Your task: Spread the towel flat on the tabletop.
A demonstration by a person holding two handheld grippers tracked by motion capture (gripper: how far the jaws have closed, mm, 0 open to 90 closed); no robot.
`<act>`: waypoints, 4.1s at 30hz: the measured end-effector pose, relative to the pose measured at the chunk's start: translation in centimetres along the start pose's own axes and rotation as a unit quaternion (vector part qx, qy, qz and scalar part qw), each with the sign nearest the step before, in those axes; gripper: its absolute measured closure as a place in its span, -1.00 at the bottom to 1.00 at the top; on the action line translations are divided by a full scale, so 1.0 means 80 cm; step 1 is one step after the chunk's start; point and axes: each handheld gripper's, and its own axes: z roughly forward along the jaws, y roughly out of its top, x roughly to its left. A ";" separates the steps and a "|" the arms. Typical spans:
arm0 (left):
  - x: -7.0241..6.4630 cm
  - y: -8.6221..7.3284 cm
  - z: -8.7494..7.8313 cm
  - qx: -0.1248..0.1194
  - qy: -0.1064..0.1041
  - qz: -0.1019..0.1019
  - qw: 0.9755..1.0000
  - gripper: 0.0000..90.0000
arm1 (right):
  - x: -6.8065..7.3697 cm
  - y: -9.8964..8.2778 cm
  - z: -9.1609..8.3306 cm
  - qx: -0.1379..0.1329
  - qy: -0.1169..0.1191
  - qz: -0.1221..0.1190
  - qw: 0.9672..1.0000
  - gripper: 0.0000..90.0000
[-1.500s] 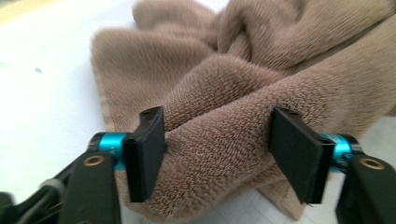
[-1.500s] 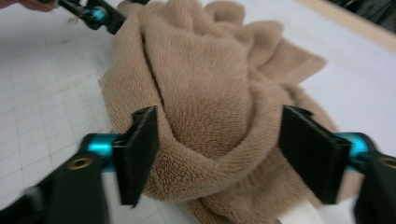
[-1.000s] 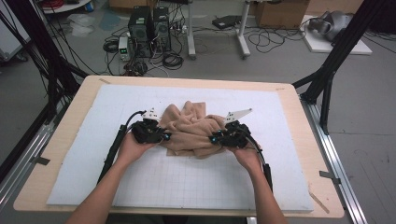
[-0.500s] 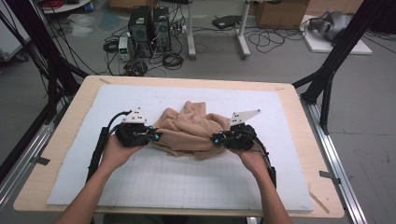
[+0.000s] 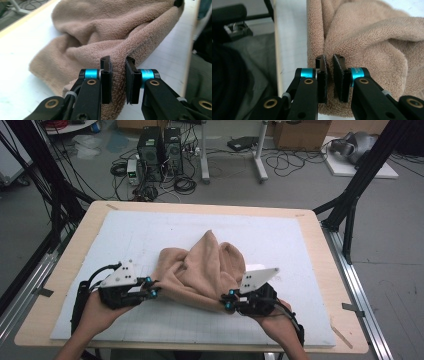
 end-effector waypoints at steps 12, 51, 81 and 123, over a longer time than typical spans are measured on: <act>0.001 -0.048 0.032 0.015 -0.041 -0.045 0.998 0.29 | -0.012 -0.048 0.025 -0.011 0.039 0.057 0.998 0.34; 0.077 -0.036 0.090 0.055 0.025 -0.067 0.996 0.87 | -0.099 -0.049 0.008 0.031 -0.058 0.068 0.996 0.89; 0.067 -0.057 0.036 0.009 0.043 -0.096 0.994 0.11 | -0.074 -0.050 -0.040 0.001 -0.074 0.069 0.995 0.34; 0.091 -0.024 0.044 -0.052 0.044 -0.150 0.986 0.82 | -0.122 0.009 0.022 0.007 -0.014 0.059 0.998 0.77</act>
